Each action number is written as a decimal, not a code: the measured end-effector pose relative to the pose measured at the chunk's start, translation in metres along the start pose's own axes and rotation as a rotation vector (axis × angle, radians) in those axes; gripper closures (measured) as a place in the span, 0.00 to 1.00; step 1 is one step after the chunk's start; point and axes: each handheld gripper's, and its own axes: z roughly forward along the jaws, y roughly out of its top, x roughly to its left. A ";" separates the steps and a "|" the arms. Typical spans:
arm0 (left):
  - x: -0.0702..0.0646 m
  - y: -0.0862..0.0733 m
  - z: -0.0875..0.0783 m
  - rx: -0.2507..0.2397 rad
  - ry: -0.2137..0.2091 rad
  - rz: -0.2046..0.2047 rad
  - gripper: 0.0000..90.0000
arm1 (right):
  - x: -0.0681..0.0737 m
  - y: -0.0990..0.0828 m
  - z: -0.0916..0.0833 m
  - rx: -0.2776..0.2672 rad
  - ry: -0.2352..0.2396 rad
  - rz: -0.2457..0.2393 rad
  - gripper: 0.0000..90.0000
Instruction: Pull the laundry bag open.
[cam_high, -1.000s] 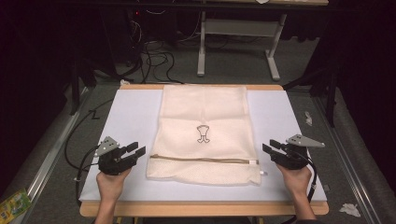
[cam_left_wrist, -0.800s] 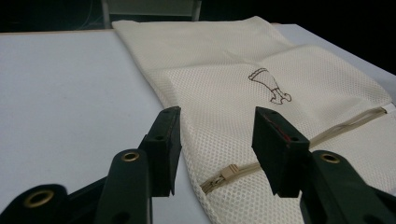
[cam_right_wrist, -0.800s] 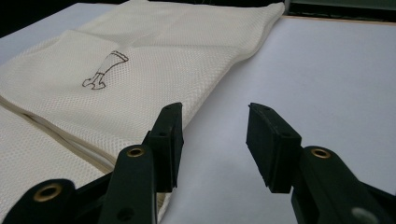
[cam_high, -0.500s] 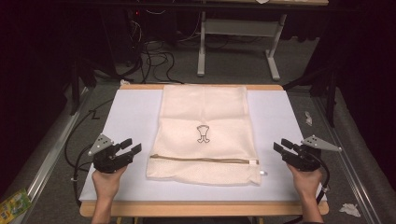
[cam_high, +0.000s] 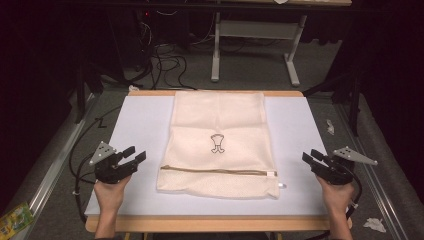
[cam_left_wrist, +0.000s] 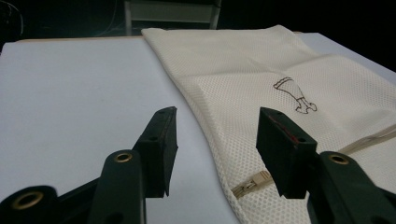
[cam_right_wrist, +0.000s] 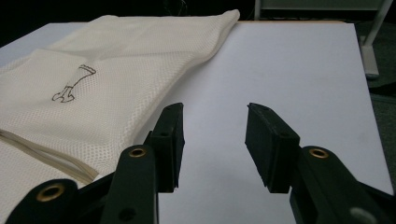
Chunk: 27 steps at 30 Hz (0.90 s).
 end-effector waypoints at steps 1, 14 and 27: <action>0.001 0.000 0.000 -0.001 0.003 -0.002 0.54 | -0.001 0.000 -0.001 -0.002 -0.003 0.000 0.64; 0.009 -0.002 0.002 -0.005 0.030 -0.018 0.52 | -0.017 -0.005 -0.005 0.004 -0.025 0.043 0.63; 0.019 -0.005 0.013 0.011 0.055 -0.048 0.52 | -0.029 -0.008 0.001 0.021 -0.046 0.065 0.63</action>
